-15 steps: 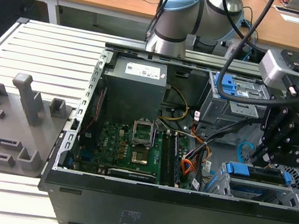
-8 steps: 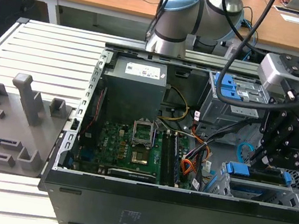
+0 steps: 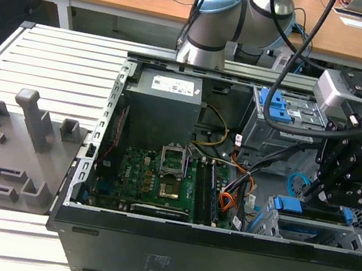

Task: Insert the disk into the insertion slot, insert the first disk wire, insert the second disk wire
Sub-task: 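Insert the second disk wire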

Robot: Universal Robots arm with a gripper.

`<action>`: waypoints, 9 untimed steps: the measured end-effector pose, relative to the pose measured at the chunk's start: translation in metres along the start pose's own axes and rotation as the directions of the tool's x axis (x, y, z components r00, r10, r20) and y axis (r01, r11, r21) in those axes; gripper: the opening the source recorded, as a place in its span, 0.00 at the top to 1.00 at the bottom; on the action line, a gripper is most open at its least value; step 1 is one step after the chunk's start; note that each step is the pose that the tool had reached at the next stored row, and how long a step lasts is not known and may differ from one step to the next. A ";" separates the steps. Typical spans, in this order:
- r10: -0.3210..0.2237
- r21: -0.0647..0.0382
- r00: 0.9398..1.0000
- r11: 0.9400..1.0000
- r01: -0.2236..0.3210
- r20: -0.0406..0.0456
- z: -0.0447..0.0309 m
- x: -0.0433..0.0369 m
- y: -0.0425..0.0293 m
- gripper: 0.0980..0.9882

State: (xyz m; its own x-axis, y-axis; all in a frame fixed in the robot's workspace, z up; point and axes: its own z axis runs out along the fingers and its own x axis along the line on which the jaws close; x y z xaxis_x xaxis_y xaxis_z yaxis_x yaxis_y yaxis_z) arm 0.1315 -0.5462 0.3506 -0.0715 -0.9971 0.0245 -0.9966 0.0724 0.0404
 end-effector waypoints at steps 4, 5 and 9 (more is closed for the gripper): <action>0.000 0.000 1.000 1.000 0.000 0.000 0.0019 -0.0022 -0.0052 0.93; 0.000 0.000 1.000 1.000 0.000 0.000 0.0023 -0.0032 -0.0059 0.93; 0.000 0.000 1.000 1.000 0.000 0.000 0.0034 -0.0042 -0.0078 0.93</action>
State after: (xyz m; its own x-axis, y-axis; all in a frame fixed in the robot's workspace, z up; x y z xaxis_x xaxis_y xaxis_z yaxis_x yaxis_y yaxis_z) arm 0.1394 -0.5427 0.3468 -0.0715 -0.9971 0.0246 -0.9965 0.0724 0.0409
